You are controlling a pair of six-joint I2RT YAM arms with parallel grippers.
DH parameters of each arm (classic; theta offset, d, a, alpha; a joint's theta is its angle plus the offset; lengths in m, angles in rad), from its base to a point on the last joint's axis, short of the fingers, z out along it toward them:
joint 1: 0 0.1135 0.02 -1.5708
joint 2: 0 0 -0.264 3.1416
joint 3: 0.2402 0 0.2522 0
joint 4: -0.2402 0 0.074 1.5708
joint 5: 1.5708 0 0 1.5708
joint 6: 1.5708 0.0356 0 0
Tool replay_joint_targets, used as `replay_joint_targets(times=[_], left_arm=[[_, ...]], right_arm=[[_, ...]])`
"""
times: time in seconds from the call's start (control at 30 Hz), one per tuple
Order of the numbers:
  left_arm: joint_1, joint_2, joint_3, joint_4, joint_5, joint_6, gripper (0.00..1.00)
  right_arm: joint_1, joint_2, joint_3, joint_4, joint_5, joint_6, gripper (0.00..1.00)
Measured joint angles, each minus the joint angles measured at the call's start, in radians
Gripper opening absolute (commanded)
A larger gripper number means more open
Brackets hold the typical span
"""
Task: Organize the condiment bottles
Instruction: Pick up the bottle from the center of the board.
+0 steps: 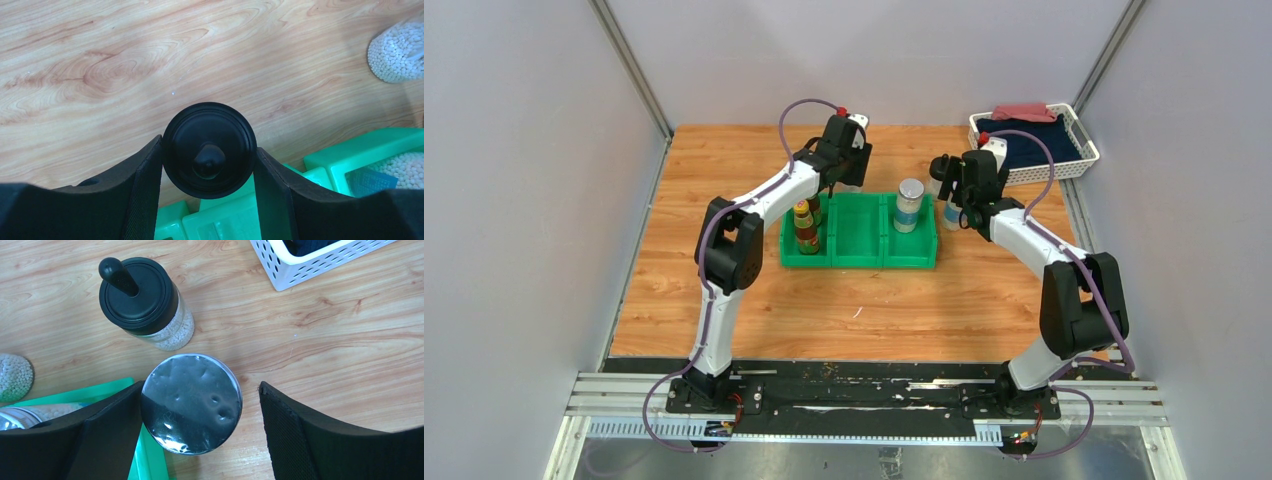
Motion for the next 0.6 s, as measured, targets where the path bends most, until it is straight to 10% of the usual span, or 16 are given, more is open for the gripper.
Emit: replay_joint_targets(times=[0.6], left_arm=[[-0.006, -0.017, -0.005, 0.013, -0.027, 0.016, 0.0]], right_arm=[[0.0, -0.002, 0.0, 0.0, 0.0, 0.0, 0.84]])
